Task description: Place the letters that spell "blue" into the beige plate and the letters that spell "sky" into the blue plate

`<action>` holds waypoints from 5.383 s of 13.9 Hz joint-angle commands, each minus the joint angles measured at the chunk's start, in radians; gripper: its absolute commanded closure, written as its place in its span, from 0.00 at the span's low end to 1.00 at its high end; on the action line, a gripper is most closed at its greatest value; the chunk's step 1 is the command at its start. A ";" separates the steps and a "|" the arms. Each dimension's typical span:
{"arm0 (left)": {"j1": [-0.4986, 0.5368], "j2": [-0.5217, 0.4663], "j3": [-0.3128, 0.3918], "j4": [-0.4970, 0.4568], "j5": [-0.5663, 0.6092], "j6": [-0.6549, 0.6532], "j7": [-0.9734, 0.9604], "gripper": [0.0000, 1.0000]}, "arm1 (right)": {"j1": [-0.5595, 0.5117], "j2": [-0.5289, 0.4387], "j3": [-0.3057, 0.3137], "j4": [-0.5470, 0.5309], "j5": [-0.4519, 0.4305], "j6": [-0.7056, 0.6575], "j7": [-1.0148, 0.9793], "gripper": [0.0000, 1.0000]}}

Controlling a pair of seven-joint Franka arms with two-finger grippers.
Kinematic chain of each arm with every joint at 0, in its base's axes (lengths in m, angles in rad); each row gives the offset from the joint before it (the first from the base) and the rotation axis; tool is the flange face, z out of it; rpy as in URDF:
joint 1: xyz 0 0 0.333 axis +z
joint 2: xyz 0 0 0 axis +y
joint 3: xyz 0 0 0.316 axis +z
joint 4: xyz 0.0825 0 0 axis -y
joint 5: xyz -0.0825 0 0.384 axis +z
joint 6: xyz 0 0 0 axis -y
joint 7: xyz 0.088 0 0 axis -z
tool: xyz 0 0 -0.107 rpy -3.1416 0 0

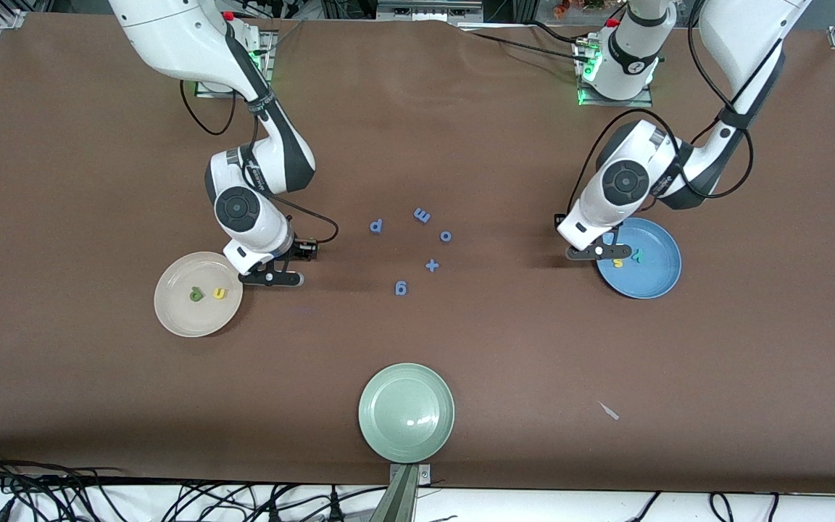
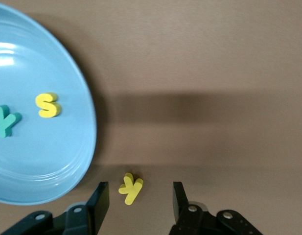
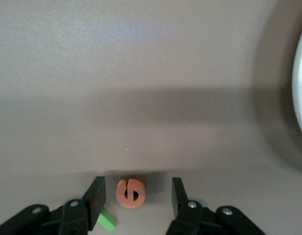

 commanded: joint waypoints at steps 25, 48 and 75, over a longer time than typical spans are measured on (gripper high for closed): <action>0.120 -0.008 -0.040 -0.147 0.108 0.172 0.221 0.47 | 0.000 -0.040 -0.060 0.088 -0.020 -0.156 -0.092 0.80; 0.120 0.035 -0.038 -0.148 0.131 0.192 0.220 0.51 | -0.006 -0.029 -0.105 0.133 0.077 -0.254 -0.184 0.47; 0.159 -0.066 -0.109 -0.076 -0.036 0.031 0.194 0.94 | 0.140 -0.052 -0.056 -0.090 0.072 0.033 0.078 0.80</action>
